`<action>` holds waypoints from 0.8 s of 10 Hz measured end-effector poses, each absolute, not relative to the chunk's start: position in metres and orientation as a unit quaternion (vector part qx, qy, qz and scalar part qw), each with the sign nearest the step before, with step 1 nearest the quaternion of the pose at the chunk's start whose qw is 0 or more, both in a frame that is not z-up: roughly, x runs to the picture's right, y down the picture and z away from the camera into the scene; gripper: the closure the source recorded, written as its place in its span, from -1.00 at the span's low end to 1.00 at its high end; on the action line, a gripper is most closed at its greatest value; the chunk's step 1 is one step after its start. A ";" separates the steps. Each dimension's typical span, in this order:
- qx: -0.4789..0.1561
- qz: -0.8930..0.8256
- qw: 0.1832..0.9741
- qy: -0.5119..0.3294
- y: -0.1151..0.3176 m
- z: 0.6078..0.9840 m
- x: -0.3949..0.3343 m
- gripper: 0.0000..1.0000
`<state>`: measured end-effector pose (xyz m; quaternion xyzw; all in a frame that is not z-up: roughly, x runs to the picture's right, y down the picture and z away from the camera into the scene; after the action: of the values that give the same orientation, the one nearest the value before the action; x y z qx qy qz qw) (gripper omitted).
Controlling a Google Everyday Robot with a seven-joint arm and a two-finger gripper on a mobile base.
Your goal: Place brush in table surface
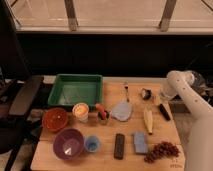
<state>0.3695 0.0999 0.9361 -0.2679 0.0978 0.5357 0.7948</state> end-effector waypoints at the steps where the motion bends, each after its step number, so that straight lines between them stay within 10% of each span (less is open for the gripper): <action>1: -0.269 0.537 0.795 0.091 0.097 0.933 0.368 1.00; 8: -0.274 0.551 0.788 0.034 0.070 0.894 0.361 1.00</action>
<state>0.3610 0.0700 0.8939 -0.2735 0.0336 0.5509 0.7877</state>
